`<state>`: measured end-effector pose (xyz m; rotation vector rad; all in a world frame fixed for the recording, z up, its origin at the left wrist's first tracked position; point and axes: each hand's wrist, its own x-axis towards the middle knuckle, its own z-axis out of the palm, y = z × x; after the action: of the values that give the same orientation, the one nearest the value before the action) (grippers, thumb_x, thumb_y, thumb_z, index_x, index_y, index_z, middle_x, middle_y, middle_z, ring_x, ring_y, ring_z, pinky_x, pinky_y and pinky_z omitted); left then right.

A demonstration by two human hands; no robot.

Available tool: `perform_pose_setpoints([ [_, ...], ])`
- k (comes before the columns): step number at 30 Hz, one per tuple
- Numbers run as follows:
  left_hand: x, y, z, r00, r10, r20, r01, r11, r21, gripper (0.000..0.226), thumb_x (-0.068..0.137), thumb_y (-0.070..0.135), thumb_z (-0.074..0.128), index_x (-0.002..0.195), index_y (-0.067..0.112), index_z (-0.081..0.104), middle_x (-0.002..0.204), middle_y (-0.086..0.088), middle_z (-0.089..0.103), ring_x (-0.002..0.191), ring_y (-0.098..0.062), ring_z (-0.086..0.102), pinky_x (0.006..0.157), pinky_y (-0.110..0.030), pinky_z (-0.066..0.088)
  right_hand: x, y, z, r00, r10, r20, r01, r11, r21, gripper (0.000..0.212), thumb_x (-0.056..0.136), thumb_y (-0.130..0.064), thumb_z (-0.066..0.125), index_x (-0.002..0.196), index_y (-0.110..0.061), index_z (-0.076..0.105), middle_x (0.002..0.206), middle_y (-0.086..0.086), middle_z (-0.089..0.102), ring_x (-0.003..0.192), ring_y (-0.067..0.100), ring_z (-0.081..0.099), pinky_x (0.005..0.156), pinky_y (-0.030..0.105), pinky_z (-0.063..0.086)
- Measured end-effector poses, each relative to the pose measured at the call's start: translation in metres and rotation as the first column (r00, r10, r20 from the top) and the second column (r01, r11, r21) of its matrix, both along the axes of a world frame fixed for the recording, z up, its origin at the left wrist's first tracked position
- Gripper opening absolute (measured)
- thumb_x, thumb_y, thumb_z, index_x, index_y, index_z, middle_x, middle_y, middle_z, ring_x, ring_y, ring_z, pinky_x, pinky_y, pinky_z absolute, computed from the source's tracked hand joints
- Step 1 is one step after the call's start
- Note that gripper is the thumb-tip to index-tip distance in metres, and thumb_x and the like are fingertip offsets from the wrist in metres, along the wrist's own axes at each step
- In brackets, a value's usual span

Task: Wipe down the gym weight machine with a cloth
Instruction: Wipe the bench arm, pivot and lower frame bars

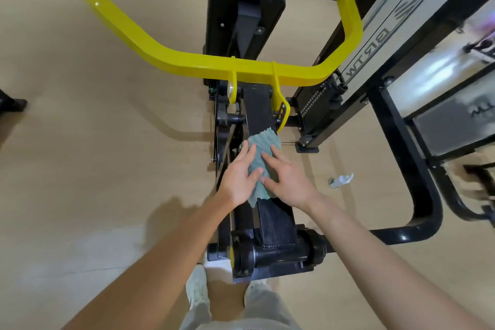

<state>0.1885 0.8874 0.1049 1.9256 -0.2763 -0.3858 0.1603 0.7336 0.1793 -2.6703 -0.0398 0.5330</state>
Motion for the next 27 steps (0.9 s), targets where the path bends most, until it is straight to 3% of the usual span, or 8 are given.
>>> perform_pose_setpoints([
  [2,0.013,-0.001,0.000,0.992,0.054,-0.114,-0.074,0.981,-0.179,0.065,0.103,0.011,0.056,0.160,0.015,0.025,0.168,0.001,0.014,0.151,-0.007,0.017,0.107,-0.004,0.026,0.017,0.002,-0.003,0.998,0.057,0.026,-0.054,0.995,-0.087,0.067,0.100,-0.037,0.058,0.158,-0.020,0.029,0.168,0.007,0.013,0.151,0.030,0.021,0.121,0.035,0.017],
  [4,0.024,0.000,-0.001,0.971,0.111,-0.209,-0.176,0.931,-0.320,0.063,0.101,0.004,0.056,0.158,0.013,0.031,0.162,0.000,0.033,0.147,-0.010,0.034,0.110,-0.016,0.039,0.032,0.005,-0.004,0.994,0.103,0.031,-0.097,0.982,-0.164,0.067,0.101,-0.040,0.055,0.159,-0.021,0.027,0.168,0.007,0.015,0.151,0.032,0.017,0.121,0.037,0.013],
  [6,0.033,0.001,-0.001,0.951,0.157,-0.265,-0.253,0.889,-0.381,0.058,0.099,-0.001,0.057,0.153,0.011,0.037,0.154,-0.004,0.045,0.140,-0.012,0.045,0.114,-0.030,0.042,0.046,0.007,-0.004,0.993,0.115,0.019,-0.108,0.971,-0.212,0.066,0.101,-0.043,0.053,0.159,-0.026,0.026,0.168,0.003,0.015,0.151,0.035,0.013,0.121,0.045,0.017],
  [9,0.044,0.002,-0.005,0.920,0.129,-0.369,-0.296,0.847,-0.442,0.057,0.100,0.003,0.058,0.152,0.008,0.036,0.155,-0.009,0.045,0.142,-0.016,0.045,0.117,-0.039,0.040,0.066,0.008,-0.004,0.985,0.171,-0.014,-0.170,0.959,-0.225,0.065,0.101,-0.041,0.054,0.159,-0.028,0.027,0.168,0.001,0.015,0.152,0.035,0.010,0.122,0.048,0.015],
  [14,0.034,0.004,-0.011,0.906,0.109,-0.408,-0.301,0.844,-0.443,0.058,0.101,0.008,0.058,0.154,0.005,0.035,0.153,-0.010,0.048,0.138,-0.017,0.049,0.115,-0.032,0.041,0.077,0.012,-0.002,0.983,0.179,-0.028,-0.181,0.968,-0.174,0.065,0.097,-0.041,0.061,0.156,-0.029,0.034,0.167,0.000,0.019,0.152,0.034,0.011,0.122,0.045,0.015],
  [19,-0.008,0.018,-0.020,0.916,0.065,-0.395,-0.235,0.886,-0.399,0.058,0.098,0.014,0.065,0.151,0.007,0.044,0.150,-0.005,0.053,0.134,-0.013,0.053,0.114,-0.036,0.043,0.025,0.003,-0.003,0.979,0.189,0.073,-0.180,0.977,-0.117,0.063,0.094,-0.042,0.067,0.151,-0.029,0.045,0.163,-0.003,0.031,0.150,0.027,0.021,0.122,0.042,0.020],
  [23,-0.046,0.028,-0.007,0.933,0.064,-0.353,-0.187,0.927,-0.325,0.054,0.094,0.019,0.071,0.145,0.017,0.053,0.137,0.010,0.052,0.112,-0.005,0.056,0.090,-0.010,0.048,-0.027,-0.007,-0.004,0.986,0.130,0.104,-0.129,0.992,-0.017,0.061,0.092,-0.033,0.072,0.148,-0.023,0.051,0.159,-0.003,0.038,0.148,0.023,0.027,0.123,0.043,0.024],
  [27,-0.073,0.036,-0.003,0.933,0.036,-0.358,-0.130,0.961,-0.242,0.050,0.086,0.024,0.081,0.133,0.026,0.063,0.125,0.014,0.057,0.112,-0.015,0.060,0.094,-0.025,0.051,-0.069,-0.008,-0.006,0.985,0.093,0.148,-0.096,0.995,0.015,0.056,0.089,-0.030,0.075,0.142,-0.022,0.058,0.155,-0.004,0.045,0.145,0.019,0.034,0.121,0.039,0.028],
])
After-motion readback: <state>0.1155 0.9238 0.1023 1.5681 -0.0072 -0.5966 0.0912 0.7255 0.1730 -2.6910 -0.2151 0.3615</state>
